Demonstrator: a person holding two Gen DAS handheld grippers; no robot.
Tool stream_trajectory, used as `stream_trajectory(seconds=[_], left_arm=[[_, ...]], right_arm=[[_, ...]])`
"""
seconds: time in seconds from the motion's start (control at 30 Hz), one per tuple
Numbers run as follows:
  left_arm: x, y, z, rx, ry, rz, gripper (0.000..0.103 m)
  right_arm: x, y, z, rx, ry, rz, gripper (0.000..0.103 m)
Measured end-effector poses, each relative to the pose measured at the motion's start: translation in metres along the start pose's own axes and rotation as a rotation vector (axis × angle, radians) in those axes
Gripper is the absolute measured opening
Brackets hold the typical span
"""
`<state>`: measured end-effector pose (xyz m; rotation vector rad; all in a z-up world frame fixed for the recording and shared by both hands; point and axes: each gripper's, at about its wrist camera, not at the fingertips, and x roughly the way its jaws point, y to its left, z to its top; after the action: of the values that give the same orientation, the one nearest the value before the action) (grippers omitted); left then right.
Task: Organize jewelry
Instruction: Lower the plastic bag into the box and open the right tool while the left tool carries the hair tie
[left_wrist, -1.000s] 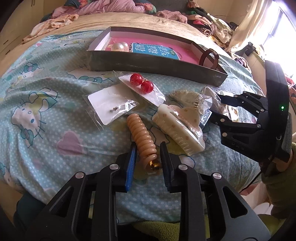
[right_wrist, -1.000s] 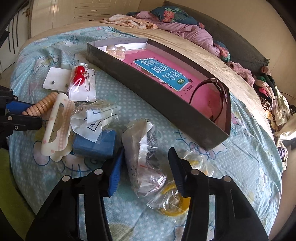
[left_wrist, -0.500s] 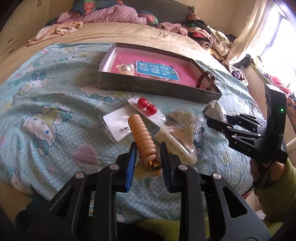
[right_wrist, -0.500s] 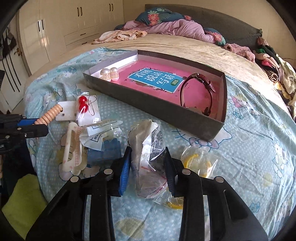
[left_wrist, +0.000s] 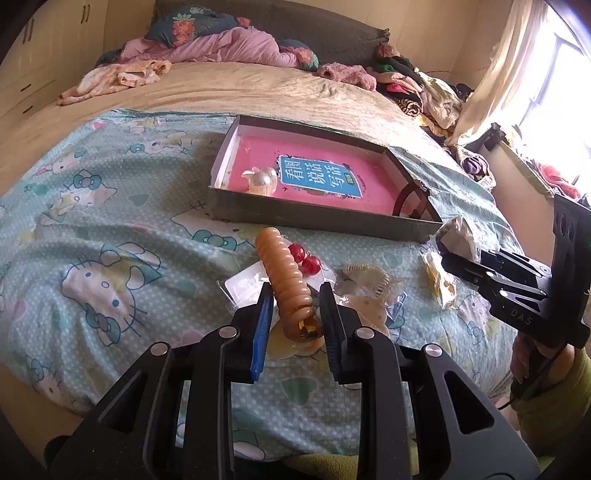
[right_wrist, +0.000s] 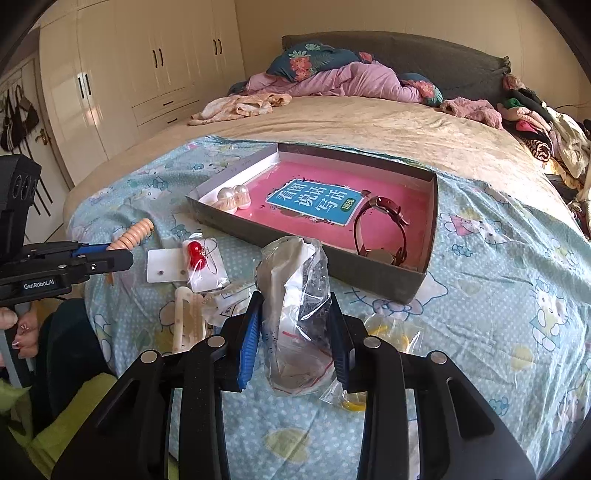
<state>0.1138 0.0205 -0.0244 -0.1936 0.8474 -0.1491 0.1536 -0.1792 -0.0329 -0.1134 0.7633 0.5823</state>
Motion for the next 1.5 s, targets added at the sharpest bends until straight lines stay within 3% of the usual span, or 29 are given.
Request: stream_trajectory(seconds=[0.8,1.5], left_arm=[[0.018,-0.009,0.060,0.055,-0.042,-0.007,0.018],[0.069,-0.021,0.095,0.072,0.010,-0.027,0.018]], right_arm=[[0.002,-0.027,0.026,0.027,-0.041,-0.056,0.032],[0.055,-0.035,0.049,-0.026,0.054,-0.044,0.032]])
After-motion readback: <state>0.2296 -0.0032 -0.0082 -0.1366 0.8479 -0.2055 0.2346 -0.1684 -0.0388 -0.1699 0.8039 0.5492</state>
